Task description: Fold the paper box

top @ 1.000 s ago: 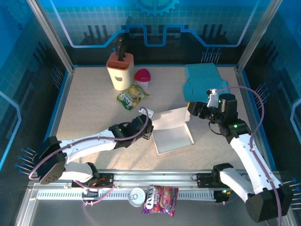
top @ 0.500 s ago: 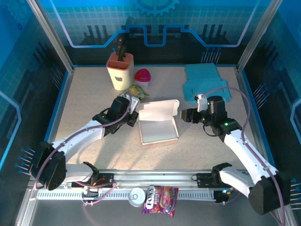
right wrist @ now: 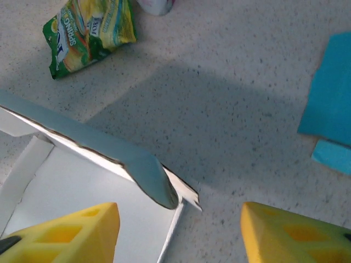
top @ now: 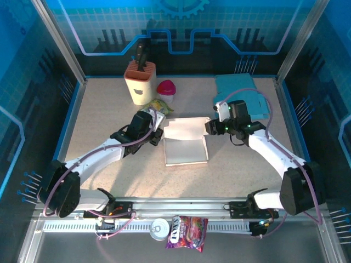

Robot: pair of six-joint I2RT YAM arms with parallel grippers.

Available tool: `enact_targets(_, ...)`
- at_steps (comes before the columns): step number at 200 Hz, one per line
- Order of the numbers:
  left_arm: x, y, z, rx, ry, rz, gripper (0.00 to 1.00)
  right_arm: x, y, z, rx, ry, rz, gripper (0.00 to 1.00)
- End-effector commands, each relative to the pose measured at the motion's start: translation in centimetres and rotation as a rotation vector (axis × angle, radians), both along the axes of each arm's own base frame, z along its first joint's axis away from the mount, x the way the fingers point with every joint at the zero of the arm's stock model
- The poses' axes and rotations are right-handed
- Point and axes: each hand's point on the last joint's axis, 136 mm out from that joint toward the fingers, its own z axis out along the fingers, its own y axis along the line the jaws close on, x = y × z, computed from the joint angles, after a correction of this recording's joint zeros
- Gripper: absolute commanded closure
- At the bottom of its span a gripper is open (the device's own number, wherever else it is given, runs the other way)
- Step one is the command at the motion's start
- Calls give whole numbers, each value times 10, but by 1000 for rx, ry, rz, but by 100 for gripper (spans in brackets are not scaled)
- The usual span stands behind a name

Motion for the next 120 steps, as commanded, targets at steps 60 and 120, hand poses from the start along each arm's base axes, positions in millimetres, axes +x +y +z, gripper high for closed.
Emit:
enact_targets(60, 16, -4, -1, 2, -14, 15, 100, 15, 21, -6, -99, 16, 86, 62)
enact_targets(120, 19, -2, 3, -6, -8, 51, 100, 6, 16, -1, -134, 14, 55, 60)
